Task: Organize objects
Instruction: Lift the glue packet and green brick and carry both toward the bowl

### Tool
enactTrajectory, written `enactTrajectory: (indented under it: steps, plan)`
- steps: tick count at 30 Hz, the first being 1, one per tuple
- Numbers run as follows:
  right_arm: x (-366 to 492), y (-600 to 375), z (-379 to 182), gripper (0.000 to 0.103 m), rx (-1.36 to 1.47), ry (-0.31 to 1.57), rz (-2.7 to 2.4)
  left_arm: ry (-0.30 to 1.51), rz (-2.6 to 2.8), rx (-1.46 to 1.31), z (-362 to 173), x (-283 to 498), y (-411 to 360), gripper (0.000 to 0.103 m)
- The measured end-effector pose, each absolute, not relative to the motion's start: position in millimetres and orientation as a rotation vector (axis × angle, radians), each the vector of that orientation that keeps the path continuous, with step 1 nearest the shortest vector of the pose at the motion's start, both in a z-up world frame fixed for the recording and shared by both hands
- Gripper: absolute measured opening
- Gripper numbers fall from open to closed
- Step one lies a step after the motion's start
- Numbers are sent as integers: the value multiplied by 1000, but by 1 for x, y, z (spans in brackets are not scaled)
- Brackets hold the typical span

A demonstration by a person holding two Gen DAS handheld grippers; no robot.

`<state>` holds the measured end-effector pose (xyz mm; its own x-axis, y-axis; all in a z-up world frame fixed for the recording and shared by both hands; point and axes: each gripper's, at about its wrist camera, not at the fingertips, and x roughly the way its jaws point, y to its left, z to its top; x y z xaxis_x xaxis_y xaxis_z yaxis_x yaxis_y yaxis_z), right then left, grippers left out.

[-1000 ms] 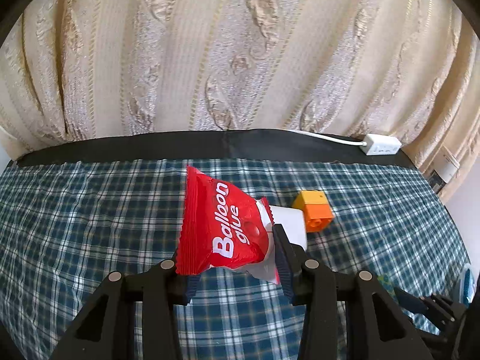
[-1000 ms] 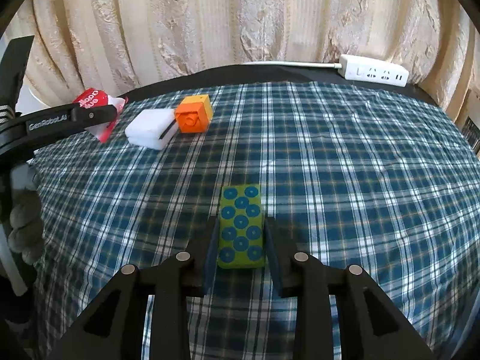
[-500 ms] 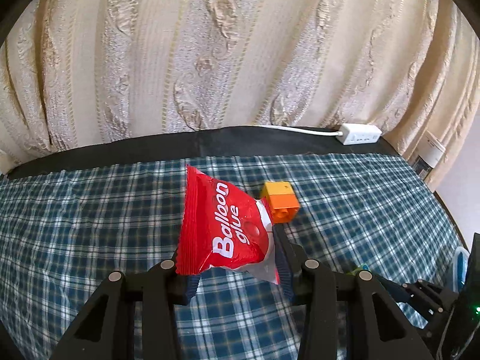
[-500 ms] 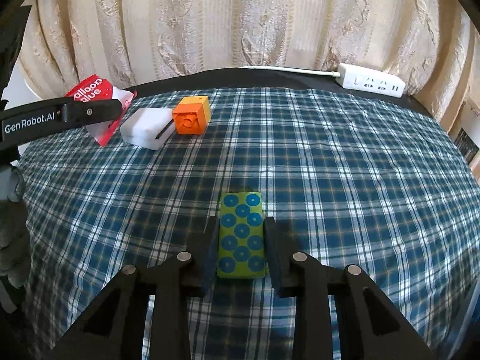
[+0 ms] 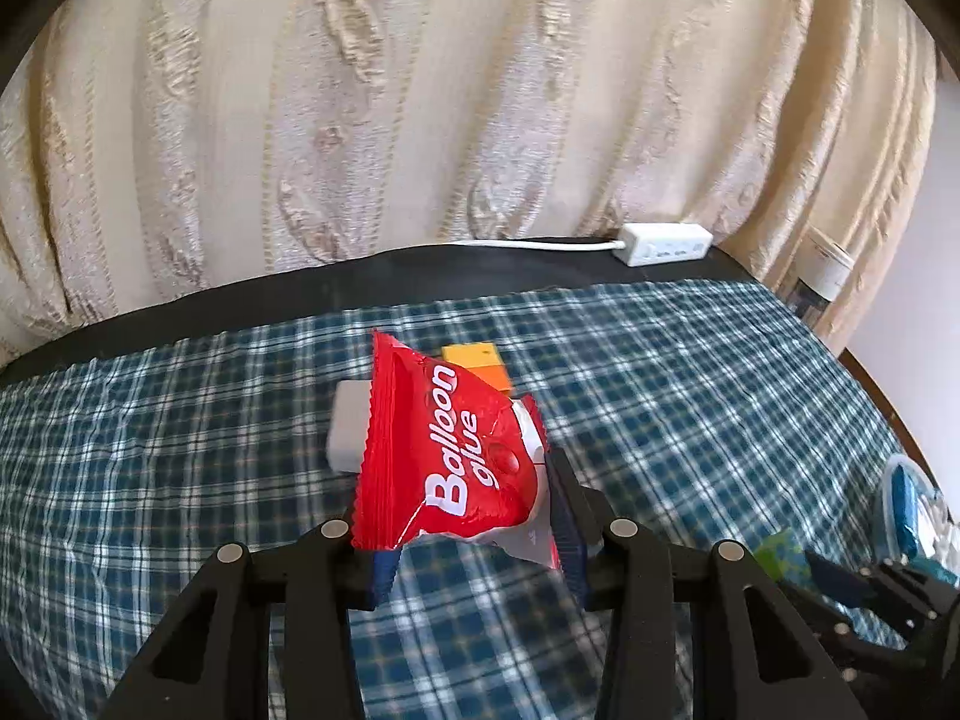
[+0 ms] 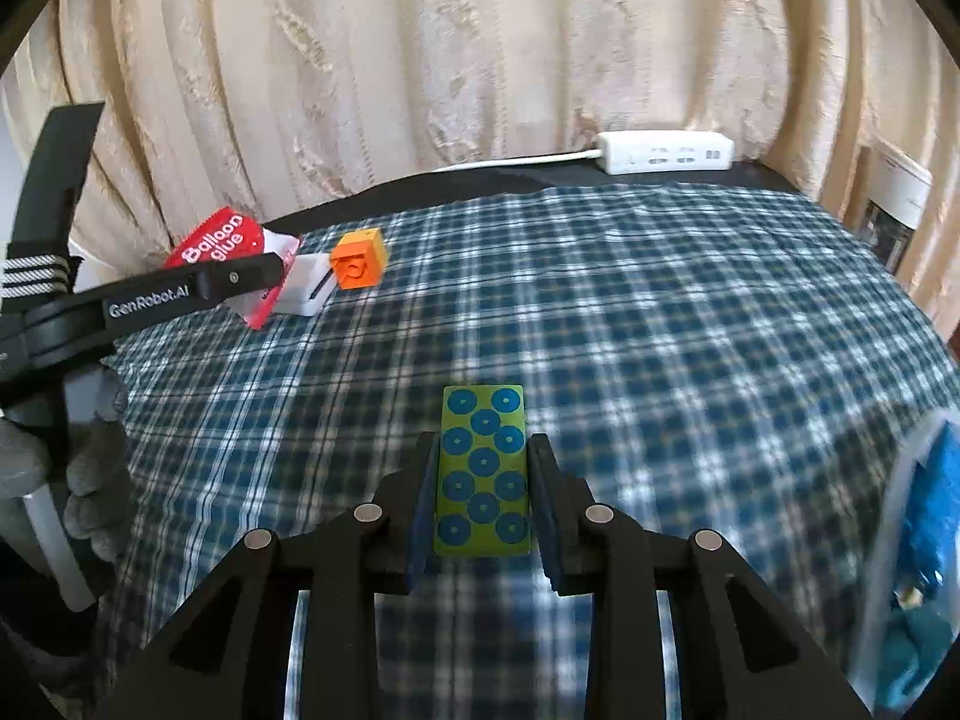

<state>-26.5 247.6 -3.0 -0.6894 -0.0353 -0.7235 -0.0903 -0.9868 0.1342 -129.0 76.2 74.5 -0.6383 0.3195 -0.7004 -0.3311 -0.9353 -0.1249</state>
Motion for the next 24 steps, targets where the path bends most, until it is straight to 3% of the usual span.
enactTrajectory:
  steps: [24]
  plan:
    - [102, 354, 77, 30, -872, 370, 2661, 121, 2409, -1018, 83, -85, 128, 45]
